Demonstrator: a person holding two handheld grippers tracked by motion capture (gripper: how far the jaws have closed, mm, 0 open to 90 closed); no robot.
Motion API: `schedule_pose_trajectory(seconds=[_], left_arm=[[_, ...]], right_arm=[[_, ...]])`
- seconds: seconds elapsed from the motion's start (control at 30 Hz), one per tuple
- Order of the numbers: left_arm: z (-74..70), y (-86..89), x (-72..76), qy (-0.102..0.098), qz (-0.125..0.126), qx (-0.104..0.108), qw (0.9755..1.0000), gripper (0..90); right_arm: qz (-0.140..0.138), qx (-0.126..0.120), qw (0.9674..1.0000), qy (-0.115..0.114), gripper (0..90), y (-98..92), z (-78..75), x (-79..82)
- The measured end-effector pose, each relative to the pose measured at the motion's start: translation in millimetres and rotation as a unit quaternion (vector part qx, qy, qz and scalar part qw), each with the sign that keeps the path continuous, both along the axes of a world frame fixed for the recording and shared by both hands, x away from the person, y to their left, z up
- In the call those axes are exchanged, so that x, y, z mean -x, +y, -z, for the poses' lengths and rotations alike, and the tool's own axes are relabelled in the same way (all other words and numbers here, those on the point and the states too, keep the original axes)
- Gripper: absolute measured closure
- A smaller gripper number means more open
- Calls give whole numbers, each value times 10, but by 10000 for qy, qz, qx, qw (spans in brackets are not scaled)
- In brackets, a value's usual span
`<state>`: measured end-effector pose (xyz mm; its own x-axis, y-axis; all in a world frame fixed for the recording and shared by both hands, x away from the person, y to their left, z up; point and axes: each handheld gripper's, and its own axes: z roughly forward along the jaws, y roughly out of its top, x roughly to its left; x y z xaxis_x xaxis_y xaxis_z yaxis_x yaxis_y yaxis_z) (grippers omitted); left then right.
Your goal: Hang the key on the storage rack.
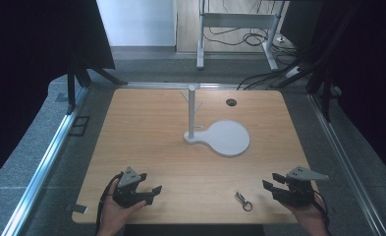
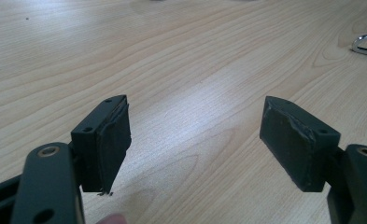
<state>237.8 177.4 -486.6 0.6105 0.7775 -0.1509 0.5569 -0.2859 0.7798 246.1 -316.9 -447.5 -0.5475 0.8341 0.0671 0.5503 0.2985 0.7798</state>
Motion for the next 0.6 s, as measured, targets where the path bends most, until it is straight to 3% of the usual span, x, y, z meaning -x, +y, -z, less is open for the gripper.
schedule_pose_trajectory(seconds=[0.37, 0.6], left_arm=[[-10, -28, 24, -9, 47, -45, 10000, 260], [-74, 31, 34, -67, -25, -1, 10000, 263]], right_arm=[[-337, 143, 9988, 341, 529, 217, -7, 23], [-608, 267, 9960, 595, 548, 363, -15, 9]])
